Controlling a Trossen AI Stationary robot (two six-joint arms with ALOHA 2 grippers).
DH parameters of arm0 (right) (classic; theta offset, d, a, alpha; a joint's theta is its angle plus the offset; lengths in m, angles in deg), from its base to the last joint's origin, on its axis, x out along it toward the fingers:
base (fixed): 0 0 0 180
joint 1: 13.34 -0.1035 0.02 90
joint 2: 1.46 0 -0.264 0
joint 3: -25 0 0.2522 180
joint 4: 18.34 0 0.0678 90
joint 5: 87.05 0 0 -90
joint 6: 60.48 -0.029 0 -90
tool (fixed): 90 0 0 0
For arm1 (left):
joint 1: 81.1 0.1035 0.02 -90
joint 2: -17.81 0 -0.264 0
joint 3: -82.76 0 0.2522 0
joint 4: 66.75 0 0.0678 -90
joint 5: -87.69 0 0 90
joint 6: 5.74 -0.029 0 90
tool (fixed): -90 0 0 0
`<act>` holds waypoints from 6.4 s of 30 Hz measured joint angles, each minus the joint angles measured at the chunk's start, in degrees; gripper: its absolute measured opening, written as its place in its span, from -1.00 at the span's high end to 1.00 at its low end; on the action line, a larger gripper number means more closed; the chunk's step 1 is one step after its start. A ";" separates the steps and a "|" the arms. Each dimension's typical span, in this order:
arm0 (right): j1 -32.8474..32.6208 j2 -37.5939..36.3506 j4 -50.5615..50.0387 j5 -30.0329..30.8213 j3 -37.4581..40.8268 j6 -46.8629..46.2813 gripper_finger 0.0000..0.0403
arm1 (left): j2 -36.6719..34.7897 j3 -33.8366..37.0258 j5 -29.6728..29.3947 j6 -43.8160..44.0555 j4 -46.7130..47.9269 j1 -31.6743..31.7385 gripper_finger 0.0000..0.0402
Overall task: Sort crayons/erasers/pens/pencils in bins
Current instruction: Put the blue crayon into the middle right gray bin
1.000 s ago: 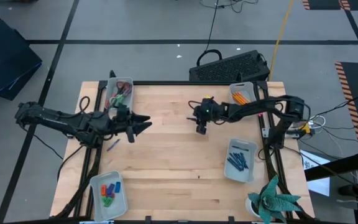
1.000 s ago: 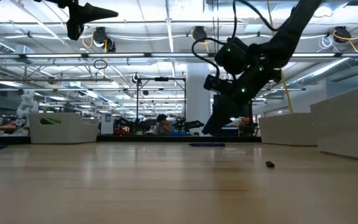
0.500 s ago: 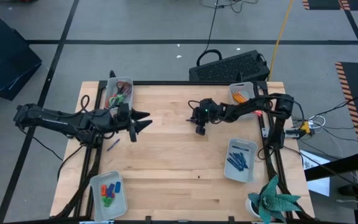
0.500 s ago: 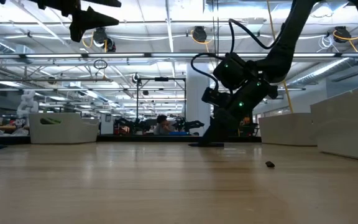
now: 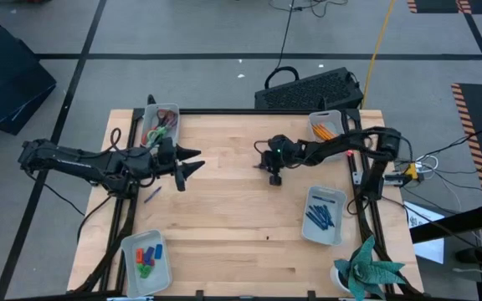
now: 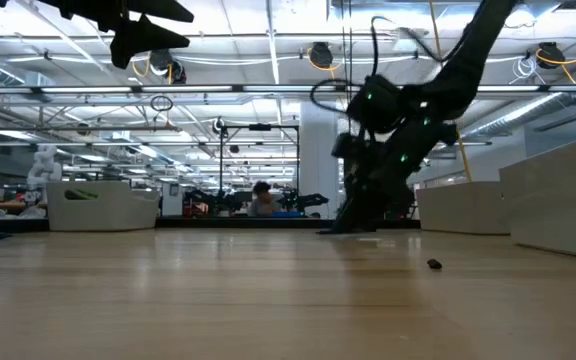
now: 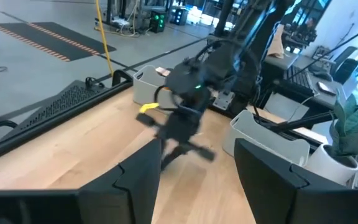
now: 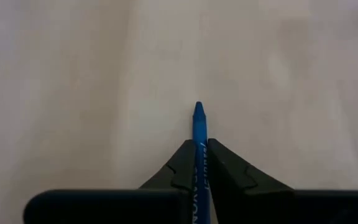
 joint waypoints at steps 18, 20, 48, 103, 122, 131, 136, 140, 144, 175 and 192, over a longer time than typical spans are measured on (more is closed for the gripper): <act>-31.88 -43.21 -46.49 0.19 -0.22 2.42 0.86 | 0.01 0.00 0.08 7.17 4.04 0.00 -0.03; -36.65 -45.36 -54.82 0.36 -0.24 -1.12 0.86 | 0.00 0.00 0.69 10.47 4.42 0.00 -0.03; -46.66 -38.09 -56.82 8.94 -2.69 -4.29 0.27 | 0.22 -5.85 16.03 43.81 51.61 3.80 -0.03; -39.90 -36.73 -30.02 28.08 -5.42 -2.47 0.16 | 51.43 -7.37 35.30 8.84 63.88 22.60 0.80; -37.66 -36.73 -29.76 27.86 -5.42 -6.39 0.16 | 49.39 -17.16 21.06 8.31 19.86 16.44 0.87; -37.63 -36.75 -29.98 27.86 -5.42 -7.05 0.16 | 48.41 -17.20 21.63 7.08 11.50 15.47 0.20; -37.71 -36.75 -29.82 27.86 -5.42 -4.36 0.16 | 48.41 -17.20 21.43 -0.93 10.44 14.33 -0.12; -37.76 -36.75 -30.29 27.86 -5.42 -4.53 0.16 | 48.41 -17.20 20.80 -2.42 17.46 10.76 -0.16; -38.02 -36.75 -31.41 27.93 -5.42 -6.57 0.16 | 48.41 -14.03 15.95 -1.20 16.41 5.08 -0.11; -38.02 -36.75 -33.89 27.45 -5.42 -15.44 0.16 | 45.63 -2.85 -0.58 0.57 -10.49 -9.02 0.32; -38.00 -36.75 -34.10 27.42 -5.40 -16.42 0.16 | 61.64 -3.65 -8.41 13.45 -17.02 -15.41 0.34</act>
